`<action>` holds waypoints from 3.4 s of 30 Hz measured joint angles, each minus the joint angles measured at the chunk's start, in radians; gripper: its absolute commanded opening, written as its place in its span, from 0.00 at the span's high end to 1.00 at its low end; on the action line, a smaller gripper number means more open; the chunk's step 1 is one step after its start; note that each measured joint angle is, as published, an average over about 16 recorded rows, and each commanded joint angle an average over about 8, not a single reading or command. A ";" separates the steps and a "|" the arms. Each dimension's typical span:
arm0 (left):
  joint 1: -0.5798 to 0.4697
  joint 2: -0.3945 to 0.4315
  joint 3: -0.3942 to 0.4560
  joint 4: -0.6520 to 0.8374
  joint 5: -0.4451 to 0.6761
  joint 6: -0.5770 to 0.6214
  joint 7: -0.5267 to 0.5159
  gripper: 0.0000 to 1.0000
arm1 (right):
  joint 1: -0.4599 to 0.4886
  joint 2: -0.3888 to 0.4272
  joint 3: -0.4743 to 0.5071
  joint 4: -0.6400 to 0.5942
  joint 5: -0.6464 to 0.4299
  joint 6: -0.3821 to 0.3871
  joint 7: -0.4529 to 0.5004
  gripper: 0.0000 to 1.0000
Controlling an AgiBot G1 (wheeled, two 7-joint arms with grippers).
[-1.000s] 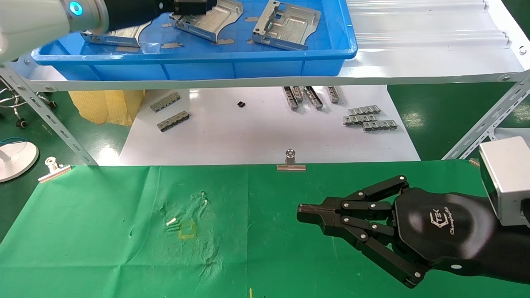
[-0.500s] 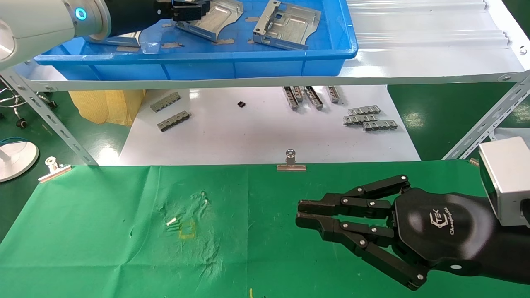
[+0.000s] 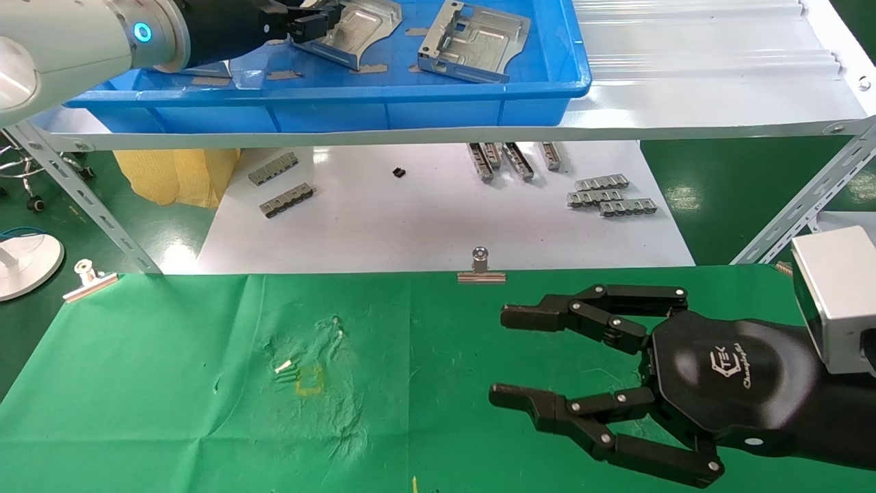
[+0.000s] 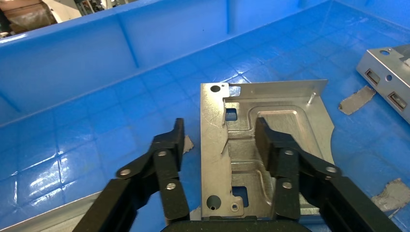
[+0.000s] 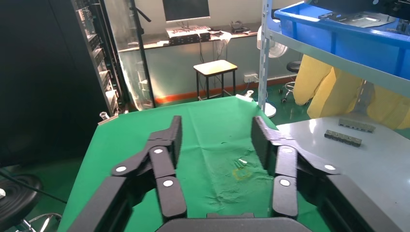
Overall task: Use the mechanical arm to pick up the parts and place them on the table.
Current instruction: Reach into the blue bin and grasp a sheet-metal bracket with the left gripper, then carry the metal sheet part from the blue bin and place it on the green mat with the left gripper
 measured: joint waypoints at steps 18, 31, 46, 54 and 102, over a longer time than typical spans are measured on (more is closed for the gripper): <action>-0.004 -0.025 -0.028 -0.028 -0.043 0.035 0.026 1.00 | 0.000 0.000 0.000 0.000 0.000 0.000 0.000 0.00; -0.020 -0.152 -0.069 -0.069 -0.111 0.374 0.124 1.00 | 0.000 0.000 0.000 0.000 0.000 0.000 0.000 0.00; 0.098 -0.372 -0.074 -0.245 -0.226 0.879 0.251 1.00 | 0.000 0.000 0.000 0.000 0.000 0.000 0.000 0.00; 0.258 -0.485 0.020 -0.475 -0.300 0.907 0.307 1.00 | 0.000 0.000 0.000 0.000 0.000 0.000 0.000 0.00; 0.343 -0.324 0.201 -0.015 -0.181 0.877 0.822 0.00 | 0.000 0.000 0.000 0.000 0.000 0.000 0.000 0.00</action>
